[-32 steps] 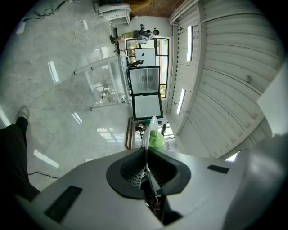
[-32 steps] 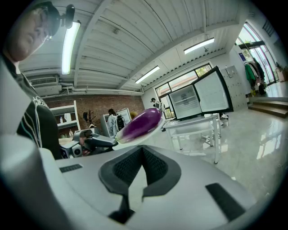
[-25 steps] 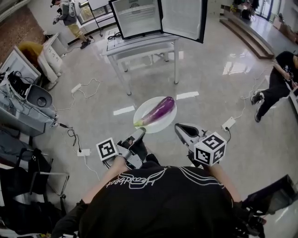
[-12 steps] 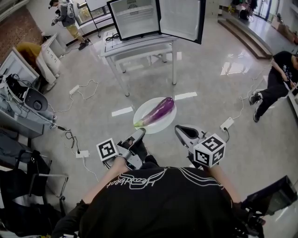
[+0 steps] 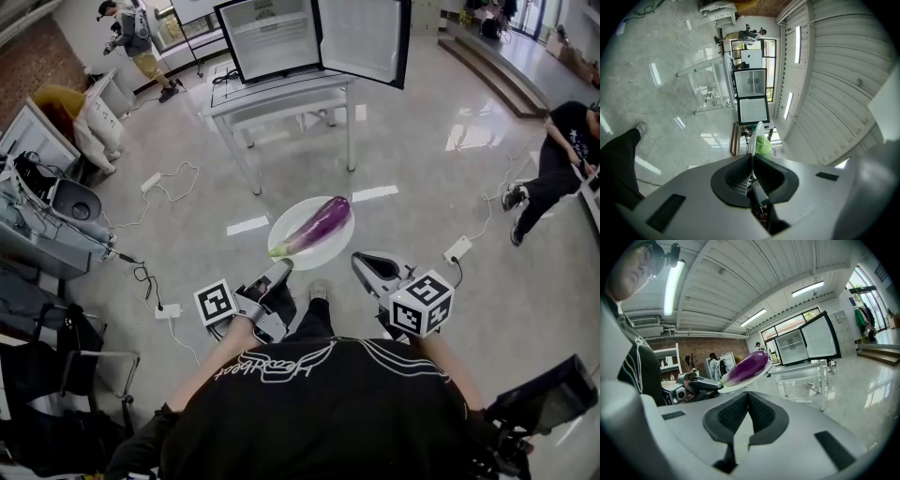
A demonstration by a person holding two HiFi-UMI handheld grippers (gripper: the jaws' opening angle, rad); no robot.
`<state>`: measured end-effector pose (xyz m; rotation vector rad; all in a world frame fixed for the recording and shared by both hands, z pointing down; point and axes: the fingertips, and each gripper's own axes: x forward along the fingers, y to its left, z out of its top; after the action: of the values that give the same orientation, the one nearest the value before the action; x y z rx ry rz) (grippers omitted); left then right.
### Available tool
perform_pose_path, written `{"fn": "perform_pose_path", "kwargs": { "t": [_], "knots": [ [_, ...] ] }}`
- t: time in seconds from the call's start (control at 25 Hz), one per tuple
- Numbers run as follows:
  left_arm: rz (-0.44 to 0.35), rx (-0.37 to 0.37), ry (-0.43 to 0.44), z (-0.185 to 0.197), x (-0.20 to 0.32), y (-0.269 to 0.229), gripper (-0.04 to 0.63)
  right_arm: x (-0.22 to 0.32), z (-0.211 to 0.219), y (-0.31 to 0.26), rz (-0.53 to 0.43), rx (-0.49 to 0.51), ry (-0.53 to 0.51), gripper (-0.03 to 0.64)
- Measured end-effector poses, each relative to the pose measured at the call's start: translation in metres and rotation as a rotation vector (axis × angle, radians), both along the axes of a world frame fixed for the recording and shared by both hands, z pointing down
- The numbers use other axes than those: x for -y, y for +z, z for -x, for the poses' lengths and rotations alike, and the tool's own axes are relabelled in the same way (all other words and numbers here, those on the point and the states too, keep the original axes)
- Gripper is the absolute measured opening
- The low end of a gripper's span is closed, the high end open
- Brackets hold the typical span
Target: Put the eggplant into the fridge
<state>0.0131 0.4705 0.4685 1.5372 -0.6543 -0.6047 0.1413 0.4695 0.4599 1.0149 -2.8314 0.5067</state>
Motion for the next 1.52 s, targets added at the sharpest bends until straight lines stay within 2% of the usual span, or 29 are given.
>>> {"fn": "perform_pose_path", "kwargs": {
  "t": [0.4, 0.8, 1.16, 1.52],
  "knots": [
    [0.009, -0.021, -0.01, 0.007, 0.013, 0.008, 0.021, 0.016, 0.001, 0.006, 0.013, -0.004, 0.011, 0.006],
    [0.012, -0.045, -0.009, 0.02, 0.073, 0.013, 0.021, 0.069, 0.019, 0.013, 0.027, -0.034, -0.003, 0.006],
    [0.027, -0.048, 0.021, 0.036, 0.165, 0.023, 0.021, 0.159, 0.034, 0.025, 0.071, -0.022, 0.03, 0.006],
    [0.035, -0.053, -0.002, 0.074, 0.292, 0.023, 0.021, 0.28, 0.07, 0.025, 0.121, -0.047, 0.027, 0.006]
  ]
}}
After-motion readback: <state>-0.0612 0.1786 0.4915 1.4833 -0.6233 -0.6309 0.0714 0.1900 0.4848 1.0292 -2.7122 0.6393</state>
